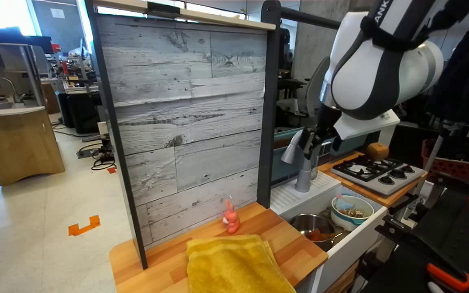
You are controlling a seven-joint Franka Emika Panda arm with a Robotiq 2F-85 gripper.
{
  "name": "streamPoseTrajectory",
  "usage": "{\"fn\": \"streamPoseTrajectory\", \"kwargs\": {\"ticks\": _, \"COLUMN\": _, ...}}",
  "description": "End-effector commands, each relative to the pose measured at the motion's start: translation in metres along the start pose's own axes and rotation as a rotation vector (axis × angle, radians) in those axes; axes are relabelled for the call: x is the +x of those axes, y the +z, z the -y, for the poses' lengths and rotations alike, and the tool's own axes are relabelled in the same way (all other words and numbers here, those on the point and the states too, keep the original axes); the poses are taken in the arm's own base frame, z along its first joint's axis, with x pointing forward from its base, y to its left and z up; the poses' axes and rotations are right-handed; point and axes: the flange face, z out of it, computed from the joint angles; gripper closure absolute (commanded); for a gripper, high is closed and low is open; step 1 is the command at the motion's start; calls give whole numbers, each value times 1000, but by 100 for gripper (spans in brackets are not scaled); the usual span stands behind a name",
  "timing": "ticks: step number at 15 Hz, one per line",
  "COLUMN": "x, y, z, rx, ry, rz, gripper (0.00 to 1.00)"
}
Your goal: Wipe the counter with the towel, then remove the plushies from the sink and put some of them on the counter and some on the stove
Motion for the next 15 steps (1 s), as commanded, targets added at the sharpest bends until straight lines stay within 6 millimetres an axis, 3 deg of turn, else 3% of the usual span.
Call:
{"fn": "streamPoseTrajectory", "kwargs": {"ticks": 1, "x": -19, "y": 54, "z": -14, "rx": -149, "ry": -23, "rz": 140, "gripper": 27}}
{"fn": "streamPoseTrajectory", "kwargs": {"ticks": 2, "x": -29, "y": 69, "z": -15, "rx": -180, "ry": -40, "rz": 194, "gripper": 29}}
{"fn": "streamPoseTrajectory", "kwargs": {"ticks": 4, "x": -48, "y": 95, "z": -9, "rx": -239, "ry": -89, "rz": 298, "gripper": 46}}
{"fn": "streamPoseTrajectory", "kwargs": {"ticks": 5, "x": -57, "y": 105, "z": -2, "rx": -253, "ry": -113, "rz": 334, "gripper": 25}}
{"fn": "streamPoseTrajectory", "kwargs": {"ticks": 6, "x": -66, "y": 114, "z": 8, "rx": -251, "ry": -141, "rz": 346, "gripper": 10}}
{"fn": "streamPoseTrajectory", "kwargs": {"ticks": 8, "x": -79, "y": 124, "z": 27, "rx": -252, "ry": -194, "rz": 380, "gripper": 1}}
{"fn": "streamPoseTrajectory", "kwargs": {"ticks": 11, "x": -90, "y": 136, "z": 50, "rx": -230, "ry": -244, "rz": 387, "gripper": 0}}
{"fn": "streamPoseTrajectory", "kwargs": {"ticks": 15, "x": -87, "y": 141, "z": 64, "rx": -207, "ry": -267, "rz": 374, "gripper": 35}}
